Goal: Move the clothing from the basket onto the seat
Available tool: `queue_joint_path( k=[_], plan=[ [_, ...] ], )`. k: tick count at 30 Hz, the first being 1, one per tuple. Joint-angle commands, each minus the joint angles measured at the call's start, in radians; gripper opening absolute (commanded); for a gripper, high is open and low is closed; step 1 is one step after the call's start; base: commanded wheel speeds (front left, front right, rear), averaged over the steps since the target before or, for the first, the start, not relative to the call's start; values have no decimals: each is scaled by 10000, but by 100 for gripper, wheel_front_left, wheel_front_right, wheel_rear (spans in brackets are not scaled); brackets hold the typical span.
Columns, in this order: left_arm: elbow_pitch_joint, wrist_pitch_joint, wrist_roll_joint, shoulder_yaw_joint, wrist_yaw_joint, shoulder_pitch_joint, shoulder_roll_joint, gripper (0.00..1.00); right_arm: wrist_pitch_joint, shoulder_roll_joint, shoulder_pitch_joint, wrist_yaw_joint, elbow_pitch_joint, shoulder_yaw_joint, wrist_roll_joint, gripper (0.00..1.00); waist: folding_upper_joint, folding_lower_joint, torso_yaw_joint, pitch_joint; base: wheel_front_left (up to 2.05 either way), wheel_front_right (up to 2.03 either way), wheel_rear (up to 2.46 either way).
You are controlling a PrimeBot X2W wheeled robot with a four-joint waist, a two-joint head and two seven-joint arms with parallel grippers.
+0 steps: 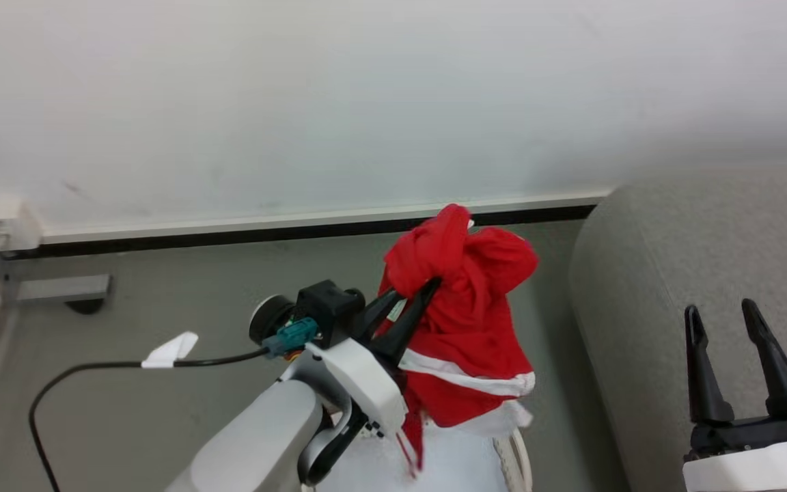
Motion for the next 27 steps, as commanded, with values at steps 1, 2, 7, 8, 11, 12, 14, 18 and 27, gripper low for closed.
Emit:
queue_joint_path(
  k=[1, 2, 7, 8, 11, 12, 14, 18, 27],
  plan=[
    [-398, 98, -121, 29, 115, -108, 72, 0, 8, -20, 195, -21, 50, 105, 73, 100, 0, 4, 354, -295, 0, 0, 0],
    [-586, 193, -109, 20, 157, -114, 103, 0, 8, -6, 182, -21, 55, 184, 95, 100, 0, 4, 404, -323, 0, 0, 0],
    [-1264, 543, -154, -28, 355, 52, 231, 0, 8, -64, 113, -21, 18, 597, 189, 100, 0, 4, 530, -405, 0, 0, 0],
    [-1348, 584, -174, -30, 392, 83, 258, 0, 8, -108, 106, -21, 9, 645, 221, 100, 0, 4, 548, -415, 0, 0, 0],
    [-1483, 675, -208, -35, 444, 156, 284, 0, 8, -230, 72, -20, -85, 972, 381, 100, 0, 4, 618, -419, 0, 0, 0],
    [-1506, 689, -226, -45, 474, 167, 278, 0, 8, -284, 49, -21, -117, 1168, 484, 100, 0, 4, 640, -420, 0, 0, 0],
    [-1506, 679, -257, -42, 511, 175, 247, 0, 8, -451, -48, -21, -165, 1589, 643, 100, 0, 4, 684, -421, 0, 0, 0],
    [-1289, 640, -257, -38, 518, 141, 196, 0, 8, -857, -469, -20, -75, 2937, 966, 100, 0, 4, 735, -404, 0, 0, 0],
    [-568, 447, -280, -316, 222, -169, -251, 0, 6, -1587, -2665, -21, 1601, 6438, 2634, 100, 0, 4, 1203, -433, 0, 0, 0]
  ],
)
